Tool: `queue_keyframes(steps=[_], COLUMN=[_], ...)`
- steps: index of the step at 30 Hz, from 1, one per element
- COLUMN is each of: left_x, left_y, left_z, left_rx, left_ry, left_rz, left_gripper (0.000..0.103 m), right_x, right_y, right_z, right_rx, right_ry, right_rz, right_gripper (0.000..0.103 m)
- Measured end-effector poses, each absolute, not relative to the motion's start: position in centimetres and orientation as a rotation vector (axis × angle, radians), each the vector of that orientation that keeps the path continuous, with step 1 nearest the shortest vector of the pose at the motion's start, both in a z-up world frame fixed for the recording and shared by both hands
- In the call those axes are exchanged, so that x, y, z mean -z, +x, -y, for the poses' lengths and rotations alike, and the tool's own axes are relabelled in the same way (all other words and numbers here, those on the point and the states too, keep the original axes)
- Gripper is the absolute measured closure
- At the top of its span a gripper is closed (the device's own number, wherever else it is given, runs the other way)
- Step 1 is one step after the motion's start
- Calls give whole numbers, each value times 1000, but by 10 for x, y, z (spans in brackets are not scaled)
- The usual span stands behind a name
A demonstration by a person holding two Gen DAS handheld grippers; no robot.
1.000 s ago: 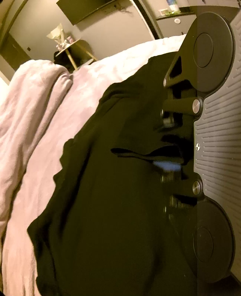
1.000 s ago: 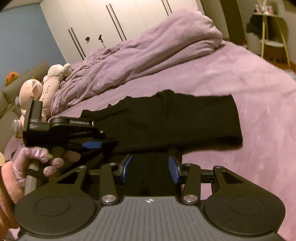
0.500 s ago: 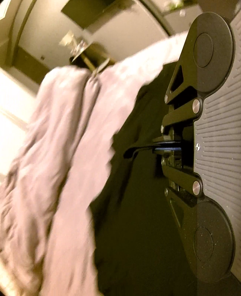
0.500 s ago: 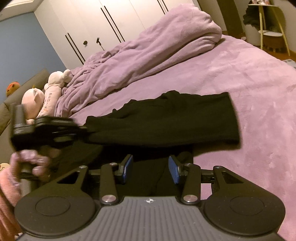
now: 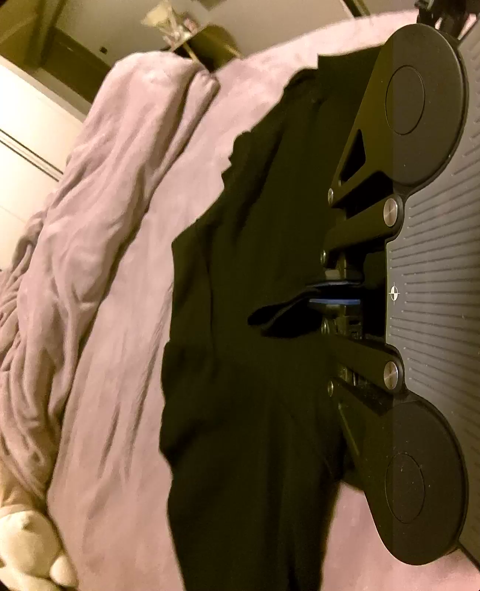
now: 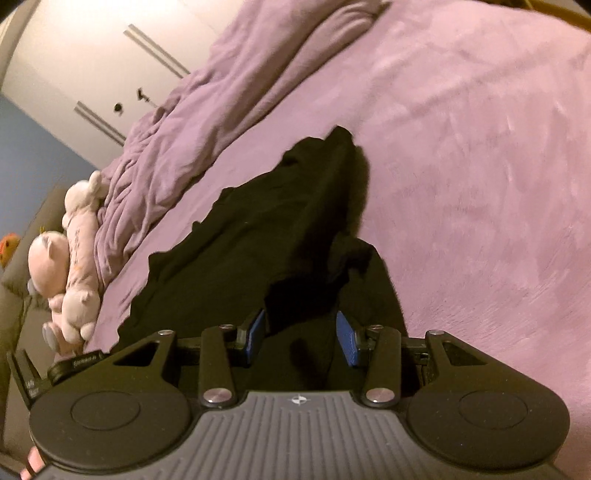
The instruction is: Fold small clothes
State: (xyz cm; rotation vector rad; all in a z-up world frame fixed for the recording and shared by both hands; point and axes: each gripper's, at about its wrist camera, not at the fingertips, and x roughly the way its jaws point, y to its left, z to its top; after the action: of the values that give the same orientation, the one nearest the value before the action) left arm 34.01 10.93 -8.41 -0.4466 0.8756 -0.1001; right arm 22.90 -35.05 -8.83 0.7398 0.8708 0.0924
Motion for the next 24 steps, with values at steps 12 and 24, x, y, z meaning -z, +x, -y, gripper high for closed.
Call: queue_keyframes(steps=[12,24], left_x=[41,61], left_y=[335,337], left_z=[-124,-137], left_rx=[53,26], left_ry=[-353,-437], left_rz=[-654,-715], left_gripper=[98,98], right_x=[103,113], right_y=[241,275], right_z=[373,360], right_rx=[-31,17], right_ry=[921,929], right_rz=[-808,-833], right_gripper=[60,95])
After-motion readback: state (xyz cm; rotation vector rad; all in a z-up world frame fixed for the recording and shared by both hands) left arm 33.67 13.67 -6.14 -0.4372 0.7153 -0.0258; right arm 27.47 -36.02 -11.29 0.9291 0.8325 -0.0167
